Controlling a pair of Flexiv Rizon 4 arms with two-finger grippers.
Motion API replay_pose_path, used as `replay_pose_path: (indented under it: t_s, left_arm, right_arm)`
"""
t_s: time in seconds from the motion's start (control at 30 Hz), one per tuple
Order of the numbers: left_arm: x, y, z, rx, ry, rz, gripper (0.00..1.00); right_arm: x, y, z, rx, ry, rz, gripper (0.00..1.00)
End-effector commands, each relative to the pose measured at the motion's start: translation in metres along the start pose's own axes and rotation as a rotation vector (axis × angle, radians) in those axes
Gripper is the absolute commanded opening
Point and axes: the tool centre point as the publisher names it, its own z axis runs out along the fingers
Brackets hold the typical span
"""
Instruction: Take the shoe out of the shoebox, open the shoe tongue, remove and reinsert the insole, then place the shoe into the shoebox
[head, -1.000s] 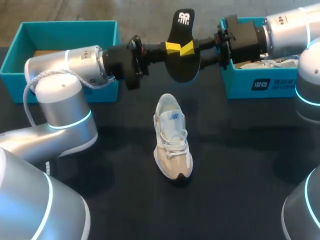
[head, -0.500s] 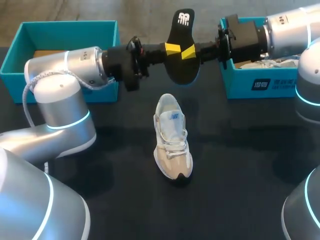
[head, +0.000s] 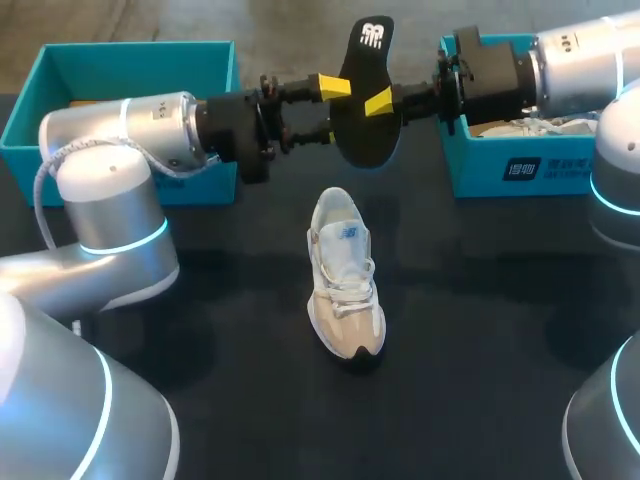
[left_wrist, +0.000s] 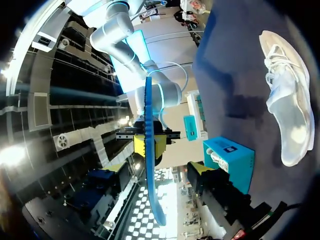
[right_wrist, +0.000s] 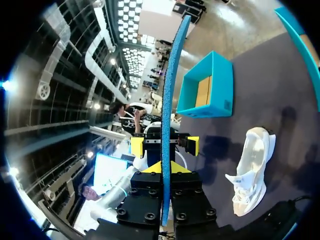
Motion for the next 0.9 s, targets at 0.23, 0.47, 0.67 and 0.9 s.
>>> replay_pose_path:
  t_s: [0.23, 0.47, 0.67, 0.9]
  left_arm:
    - [0.013, 0.006, -0.044, 0.188, 0.129, 0.032, 1.0]
    - [0.027, 0.008, -0.062, 0.279, 0.207, 0.064, 1.0]
    - [0.034, 0.009, -0.07, 0.349, 0.211, 0.08, 1.0]
    - [0.05, 0.01, -0.082, 0.409, 0.249, 0.109, 1.0]
  right_arm:
    - [0.001, 0.011, -0.005, -0.04, 0.005, -0.16, 0.0]
    - [0.008, 0.018, 0.001, -0.059, 0.045, -0.318, 0.0]
    - [0.011, 0.02, 0.004, -0.101, 0.049, -0.408, 0.0]
    - [0.012, 0.022, 0.002, -0.16, 0.01, -0.512, 0.0]
